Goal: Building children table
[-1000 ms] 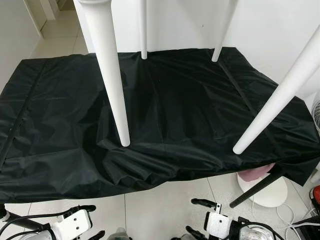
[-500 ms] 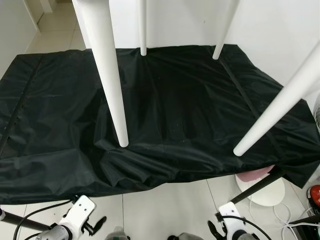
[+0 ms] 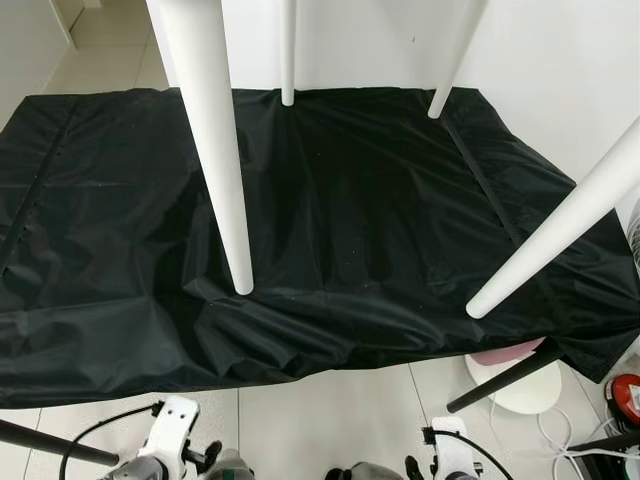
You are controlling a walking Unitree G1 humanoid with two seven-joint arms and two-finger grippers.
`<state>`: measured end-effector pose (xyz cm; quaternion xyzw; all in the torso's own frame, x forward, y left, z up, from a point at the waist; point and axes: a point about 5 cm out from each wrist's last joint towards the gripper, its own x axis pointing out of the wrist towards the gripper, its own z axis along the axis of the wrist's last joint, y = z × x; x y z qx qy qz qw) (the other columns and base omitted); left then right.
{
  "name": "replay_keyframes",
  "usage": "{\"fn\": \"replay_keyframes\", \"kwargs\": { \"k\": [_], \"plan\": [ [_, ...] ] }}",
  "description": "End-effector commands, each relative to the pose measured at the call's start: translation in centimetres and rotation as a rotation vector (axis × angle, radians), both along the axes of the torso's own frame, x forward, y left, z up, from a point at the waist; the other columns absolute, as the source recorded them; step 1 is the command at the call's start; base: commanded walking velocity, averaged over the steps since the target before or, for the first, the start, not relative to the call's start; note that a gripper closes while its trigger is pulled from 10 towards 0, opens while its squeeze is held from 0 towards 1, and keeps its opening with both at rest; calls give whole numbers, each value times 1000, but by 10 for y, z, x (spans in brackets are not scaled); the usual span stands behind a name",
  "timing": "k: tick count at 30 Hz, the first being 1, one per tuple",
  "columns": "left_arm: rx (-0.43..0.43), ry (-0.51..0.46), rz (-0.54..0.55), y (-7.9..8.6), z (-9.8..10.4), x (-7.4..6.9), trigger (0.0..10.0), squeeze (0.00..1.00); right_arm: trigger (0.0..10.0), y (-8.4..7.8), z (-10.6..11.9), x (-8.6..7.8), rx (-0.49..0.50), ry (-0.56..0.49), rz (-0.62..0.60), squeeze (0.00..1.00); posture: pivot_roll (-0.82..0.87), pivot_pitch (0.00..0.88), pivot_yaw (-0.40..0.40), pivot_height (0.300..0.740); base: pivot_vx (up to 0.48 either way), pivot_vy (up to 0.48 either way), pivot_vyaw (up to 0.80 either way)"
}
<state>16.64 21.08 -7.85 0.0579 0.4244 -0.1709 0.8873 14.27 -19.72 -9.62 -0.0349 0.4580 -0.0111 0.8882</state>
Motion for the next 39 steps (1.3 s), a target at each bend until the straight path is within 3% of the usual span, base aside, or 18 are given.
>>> {"fn": "replay_keyframes", "kwargs": {
  "k": [1, 7, 14, 20, 29, 30, 39],
  "plan": [
    [221, -45, 169, 10, -2, 1, 10000, 0, 10000, -1, -4, -8, -15, 49, 5, 0, 98, 14, -53, 740, 0, 0, 0],
    [281, -79, 149, -1, 0, 13, 10000, 0, 10000, -8, -5, -13, -27, 78, 11, 0, 124, 0, -74, 740, 0, 0, 0],
    [364, -59, 82, -4, -3, 11, 10000, 0, 10000, -13, -3, -12, -91, 66, 7, 0, 122, 0, -70, 740, 0, 0, 0],
    [421, -29, 62, -3, -5, 9, 10000, 0, 10000, -10, -5, -13, -62, 95, -19, 0, 113, 0, -65, 740, 0, 0, 0],
    [432, -25, 61, -4, -5, 10, 10000, 0, 10000, -3, -4, -6, -90, 79, 17, 0, 90, 0, -39, 740, 0, 0, 0],
    [418, -18, 51, -6, -5, 9, 10000, 63, 10000, -1, -3, -4, -102, 72, 25, 0, 79, 0, -28, 740, 0, 0, 0],
    [404, -21, -29, -17, -5, 14, 10000, 0, 10000, 8, -3, 1, -65, 43, 21, 0, 14, 0, 23, 740, 0, 0, 0]
  ]
}}
